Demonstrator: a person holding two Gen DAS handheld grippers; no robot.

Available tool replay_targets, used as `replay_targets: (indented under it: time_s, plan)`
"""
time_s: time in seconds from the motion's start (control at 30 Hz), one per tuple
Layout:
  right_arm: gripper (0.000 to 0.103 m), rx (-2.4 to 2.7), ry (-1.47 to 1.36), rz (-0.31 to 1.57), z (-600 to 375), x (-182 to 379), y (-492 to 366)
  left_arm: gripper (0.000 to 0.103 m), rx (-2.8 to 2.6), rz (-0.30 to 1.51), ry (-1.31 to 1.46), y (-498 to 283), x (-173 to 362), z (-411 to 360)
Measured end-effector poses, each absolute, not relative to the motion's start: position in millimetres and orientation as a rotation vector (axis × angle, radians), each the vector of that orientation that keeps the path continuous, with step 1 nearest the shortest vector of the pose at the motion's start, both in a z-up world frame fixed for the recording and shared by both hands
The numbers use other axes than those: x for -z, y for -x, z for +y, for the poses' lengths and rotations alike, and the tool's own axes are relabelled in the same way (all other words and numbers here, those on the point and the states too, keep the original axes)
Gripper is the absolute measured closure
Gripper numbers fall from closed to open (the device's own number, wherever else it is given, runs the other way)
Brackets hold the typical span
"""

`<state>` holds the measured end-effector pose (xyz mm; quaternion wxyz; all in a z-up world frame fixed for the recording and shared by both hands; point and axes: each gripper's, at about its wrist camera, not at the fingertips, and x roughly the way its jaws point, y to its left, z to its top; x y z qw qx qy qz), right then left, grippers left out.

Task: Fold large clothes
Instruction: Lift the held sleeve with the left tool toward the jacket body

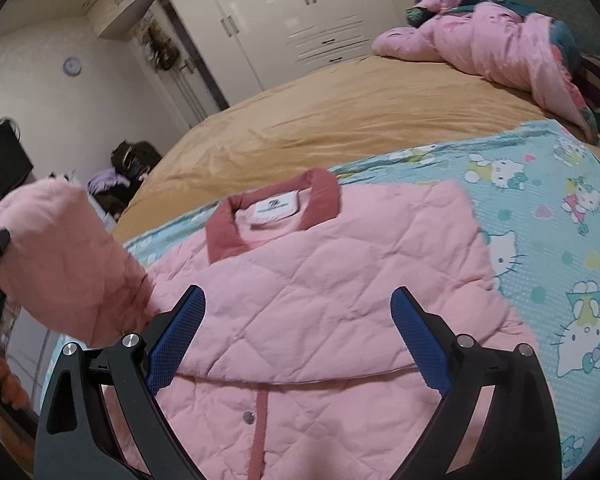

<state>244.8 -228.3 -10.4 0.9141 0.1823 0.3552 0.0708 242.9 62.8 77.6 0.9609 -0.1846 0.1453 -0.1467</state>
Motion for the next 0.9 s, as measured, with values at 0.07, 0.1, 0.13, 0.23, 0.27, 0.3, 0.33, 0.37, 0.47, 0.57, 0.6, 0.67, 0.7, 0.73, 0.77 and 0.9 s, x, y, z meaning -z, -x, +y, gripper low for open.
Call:
replay_targets:
  time_s: [0.07, 0.1, 0.13, 0.23, 0.27, 0.3, 0.33, 0.37, 0.47, 0.57, 0.6, 0.67, 0.7, 0.73, 0.77, 0.9]
  plan:
    - [0.01, -0.126, -0.383, 0.72, -239, 9, -243, 0.092, 0.325, 0.305, 0.343, -245, -73, 47]
    - [0.01, -0.11, -0.382, 0.714, -244, 9, -242, 0.092, 0.34, 0.314, 0.321, -246, -71, 39]
    - [0.01, -0.096, -0.383, 0.712, -249, 9, -241, 0.091, 0.36, 0.326, 0.293, -248, -67, 28]
    - [0.01, -0.073, -0.413, 0.703, -267, 10, -241, 0.091, 0.4, 0.369, 0.238, -252, -53, 0]
    - [0.01, -0.068, -0.423, 0.702, -271, 10, -241, 0.091, 0.409, 0.382, 0.226, -253, -47, -8]
    - [0.01, -0.057, -0.434, 0.699, -277, 11, -240, 0.091, 0.421, 0.401, 0.209, -255, -40, -16]
    - [0.01, -0.05, -0.442, 0.697, -281, 12, -240, 0.091, 0.432, 0.422, 0.194, -257, -34, -23]
    - [0.01, -0.044, -0.451, 0.696, -286, 12, -239, 0.091, 0.439, 0.435, 0.186, -258, -30, -26]
    - [0.01, -0.023, -0.477, 0.691, -300, 15, -239, 0.091, 0.458, 0.476, 0.144, -262, -16, -42]
    - [0.01, -0.007, -0.497, 0.687, -310, 17, -237, 0.091, 0.476, 0.516, 0.098, -263, -2, -58]
    - [0.01, -0.004, -0.502, 0.687, -312, 19, -237, 0.091, 0.48, 0.524, 0.083, -262, 3, -62]
    - [0.01, 0.0, -0.515, 0.688, -318, 20, -236, 0.091, 0.485, 0.545, 0.044, -261, 11, -71]
    - [0.01, 0.002, -0.519, 0.684, -320, 20, -235, 0.091, 0.489, 0.559, 0.025, -262, 15, -75]
    - [0.01, 0.006, -0.523, 0.683, -322, 20, -235, 0.091, 0.496, 0.573, -0.002, -262, 21, -80]
    - [0.01, 0.006, -0.528, 0.683, -325, 20, -234, 0.091, 0.498, 0.58, -0.022, -262, 24, -85]
    - [0.01, 0.01, -0.545, 0.682, -333, 22, -233, 0.09, 0.503, 0.637, -0.117, -261, 43, -103]
